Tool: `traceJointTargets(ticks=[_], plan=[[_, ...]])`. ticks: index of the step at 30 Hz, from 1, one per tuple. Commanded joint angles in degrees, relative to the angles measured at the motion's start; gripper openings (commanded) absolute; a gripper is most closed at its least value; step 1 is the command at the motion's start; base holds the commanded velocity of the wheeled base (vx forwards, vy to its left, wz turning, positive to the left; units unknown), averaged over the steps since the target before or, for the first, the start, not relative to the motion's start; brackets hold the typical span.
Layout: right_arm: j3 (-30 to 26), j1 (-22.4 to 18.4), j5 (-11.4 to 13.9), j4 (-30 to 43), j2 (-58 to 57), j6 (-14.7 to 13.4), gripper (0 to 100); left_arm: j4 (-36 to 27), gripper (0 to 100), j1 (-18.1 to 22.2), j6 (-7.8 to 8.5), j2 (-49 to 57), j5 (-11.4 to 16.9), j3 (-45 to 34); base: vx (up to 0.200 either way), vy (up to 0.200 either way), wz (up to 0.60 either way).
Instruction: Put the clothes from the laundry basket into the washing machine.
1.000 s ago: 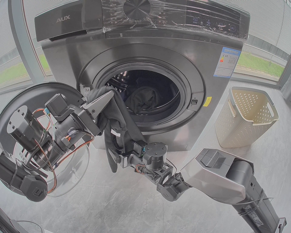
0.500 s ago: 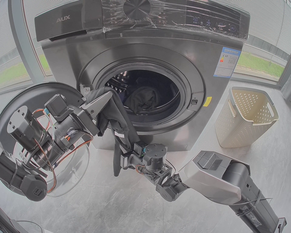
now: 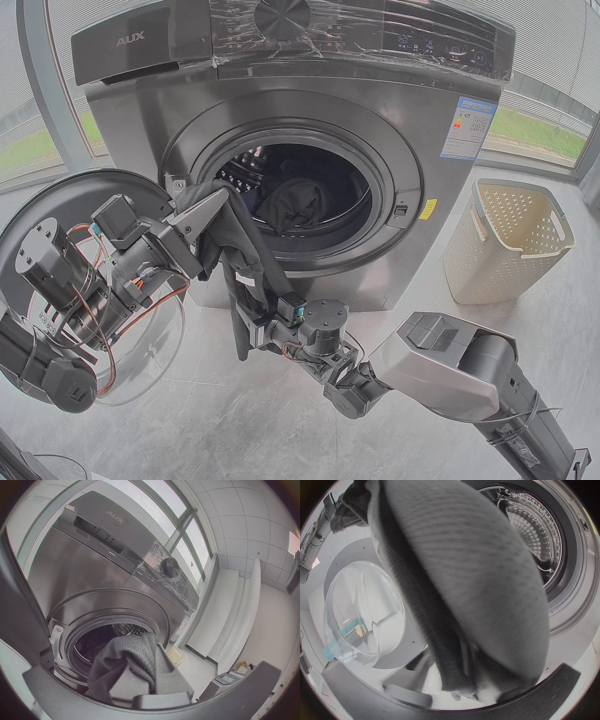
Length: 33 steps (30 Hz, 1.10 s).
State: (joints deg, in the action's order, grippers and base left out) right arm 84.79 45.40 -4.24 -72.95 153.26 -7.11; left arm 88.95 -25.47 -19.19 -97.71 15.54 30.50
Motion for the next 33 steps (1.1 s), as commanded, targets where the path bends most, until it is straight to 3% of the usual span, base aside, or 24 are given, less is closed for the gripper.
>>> traceJointTargets(ticks=[1, 7, 12, 13, 24, 27, 33], plan=[[-0.94, -0.13, 0.02, -0.18, -0.33, 0.08, 100, 0.34, 0, 0.42, -0.06, -0.11, 0.01, 0.00, 0.000, 0.000, 0.00], [-4.45, -0.22, 0.02, -1.67, -0.68, 0.60, 100, 0.43, 0, 1.30, -0.32, 0.06, 0.10, 0.35, 0.000, 0.000, 0.00], [-3.66, -0.57, -0.06, -1.93, 0.02, 1.31, 100, 0.43, 0, 1.56, -0.41, 0.32, 0.10, 0.17, 0.000, 0.000, 0.00], [-3.31, -0.57, -0.06, -1.93, 0.11, 1.31, 0, 0.43, 0, 1.56, -0.41, 0.41, 0.10, 0.17, 0.000, 0.000, 0.00], [-3.49, -0.66, -0.06, -2.29, -0.59, 1.31, 0, 0.43, 0, 1.65, -0.24, 0.06, 0.10, 0.17, 0.000, 0.000, 0.00], [-8.23, -0.66, -0.06, -3.87, -4.02, 1.48, 0, 0.43, 0, 1.82, -0.15, -0.20, 0.19, 0.17, 0.000, 0.000, 0.00], [-24.49, -0.22, 0.90, -6.07, -16.85, 1.48, 0, 0.43, 0, 3.05, 0.03, -1.43, 0.10, 0.44, 0.000, 0.000, 0.00]])
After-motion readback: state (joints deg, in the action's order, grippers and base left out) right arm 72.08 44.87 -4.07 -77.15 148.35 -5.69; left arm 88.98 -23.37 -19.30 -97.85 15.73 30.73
